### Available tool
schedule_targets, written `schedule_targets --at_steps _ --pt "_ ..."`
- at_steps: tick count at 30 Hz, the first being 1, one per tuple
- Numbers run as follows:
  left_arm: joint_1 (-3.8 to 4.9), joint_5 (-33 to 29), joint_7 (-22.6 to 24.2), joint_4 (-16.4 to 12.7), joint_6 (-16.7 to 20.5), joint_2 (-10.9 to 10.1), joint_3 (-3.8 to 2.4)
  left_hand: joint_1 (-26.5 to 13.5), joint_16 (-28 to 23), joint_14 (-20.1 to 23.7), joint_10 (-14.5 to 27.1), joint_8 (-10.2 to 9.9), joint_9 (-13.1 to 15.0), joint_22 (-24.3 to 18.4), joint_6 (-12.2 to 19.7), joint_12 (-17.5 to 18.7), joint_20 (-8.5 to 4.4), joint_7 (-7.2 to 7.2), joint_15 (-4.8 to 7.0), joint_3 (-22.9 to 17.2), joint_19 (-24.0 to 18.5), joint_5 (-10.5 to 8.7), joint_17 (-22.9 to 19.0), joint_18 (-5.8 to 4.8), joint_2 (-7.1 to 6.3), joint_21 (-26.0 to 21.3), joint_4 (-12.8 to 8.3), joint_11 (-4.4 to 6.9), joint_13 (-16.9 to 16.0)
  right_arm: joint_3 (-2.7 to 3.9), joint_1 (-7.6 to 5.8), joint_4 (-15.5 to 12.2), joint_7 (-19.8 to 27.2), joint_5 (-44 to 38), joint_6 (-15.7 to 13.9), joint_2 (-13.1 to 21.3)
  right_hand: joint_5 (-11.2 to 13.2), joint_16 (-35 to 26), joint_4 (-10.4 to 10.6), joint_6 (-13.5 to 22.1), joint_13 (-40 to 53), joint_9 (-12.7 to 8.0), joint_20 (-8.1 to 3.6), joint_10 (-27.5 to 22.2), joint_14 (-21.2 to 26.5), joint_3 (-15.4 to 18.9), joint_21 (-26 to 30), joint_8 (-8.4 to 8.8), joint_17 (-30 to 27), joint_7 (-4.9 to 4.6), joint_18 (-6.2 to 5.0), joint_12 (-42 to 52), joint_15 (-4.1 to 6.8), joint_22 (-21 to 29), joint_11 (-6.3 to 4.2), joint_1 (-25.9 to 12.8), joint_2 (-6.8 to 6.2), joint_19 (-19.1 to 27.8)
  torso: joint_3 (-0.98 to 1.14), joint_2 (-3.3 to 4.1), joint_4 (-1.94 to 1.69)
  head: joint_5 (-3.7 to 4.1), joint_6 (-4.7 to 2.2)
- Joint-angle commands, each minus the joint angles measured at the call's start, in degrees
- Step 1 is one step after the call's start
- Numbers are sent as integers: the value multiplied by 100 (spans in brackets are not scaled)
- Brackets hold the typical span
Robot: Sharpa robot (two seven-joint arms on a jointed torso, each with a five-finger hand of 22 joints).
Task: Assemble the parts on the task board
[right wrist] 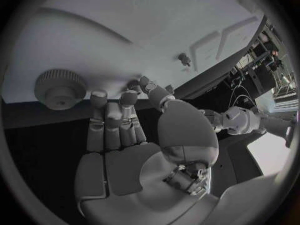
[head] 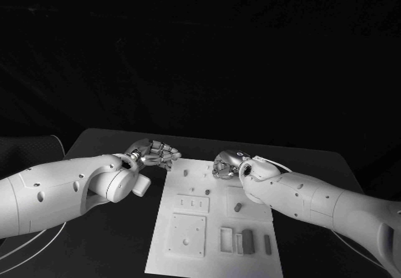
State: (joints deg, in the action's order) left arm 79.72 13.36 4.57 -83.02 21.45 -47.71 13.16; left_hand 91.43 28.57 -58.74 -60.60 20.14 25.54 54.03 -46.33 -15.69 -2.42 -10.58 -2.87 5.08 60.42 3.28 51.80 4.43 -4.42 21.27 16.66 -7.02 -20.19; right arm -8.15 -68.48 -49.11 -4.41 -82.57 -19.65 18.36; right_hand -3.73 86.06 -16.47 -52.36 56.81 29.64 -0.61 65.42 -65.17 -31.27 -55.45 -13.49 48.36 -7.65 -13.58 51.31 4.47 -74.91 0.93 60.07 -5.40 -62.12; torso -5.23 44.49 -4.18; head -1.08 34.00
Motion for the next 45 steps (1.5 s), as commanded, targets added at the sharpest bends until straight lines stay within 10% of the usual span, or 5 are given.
schedule_targets --at_steps 1,9,45 --pt "7 16 40 -9 -33 13 -6 22 -25 42 56 -18 9 6 33 -6 -50 -23 8 -25 9 0 6 100 -26 -32 4 0 -6 -10 15 2 17 -77 102 -8 8 38 -4 -150 -12 40 -22 -69 11 -68 -35 -79 -7 23 -142 51 36 -94 5 30 113 1 1 -1 2 -1 -2" --pt "7 16 40 -8 -32 12 -6 18 -24 42 55 -18 10 7 32 -8 -49 -23 8 -26 10 0 7 100 -21 -33 6 0 -8 -10 15 -6 40 -153 123 -7 50 113 -6 -549 -44 155 -38 32 -36 -210 -98 -310 4 172 -142 111 126 -115 -136 123 387 -8 3 2 0 -6 1" --pt "7 17 44 1 -27 -4 -6 18 -24 42 60 -18 18 14 33 -12 -50 -23 8 -28 11 0 9 101 -26 -37 3 0 -14 65 -40 -193 15 -228 -601 76 36 193 -11 -683 -93 222 -55 141 -85 -293 -132 -388 36 243 -142 146 157 -99 -206 110 316 -27 4 -1 2 -24 -21"
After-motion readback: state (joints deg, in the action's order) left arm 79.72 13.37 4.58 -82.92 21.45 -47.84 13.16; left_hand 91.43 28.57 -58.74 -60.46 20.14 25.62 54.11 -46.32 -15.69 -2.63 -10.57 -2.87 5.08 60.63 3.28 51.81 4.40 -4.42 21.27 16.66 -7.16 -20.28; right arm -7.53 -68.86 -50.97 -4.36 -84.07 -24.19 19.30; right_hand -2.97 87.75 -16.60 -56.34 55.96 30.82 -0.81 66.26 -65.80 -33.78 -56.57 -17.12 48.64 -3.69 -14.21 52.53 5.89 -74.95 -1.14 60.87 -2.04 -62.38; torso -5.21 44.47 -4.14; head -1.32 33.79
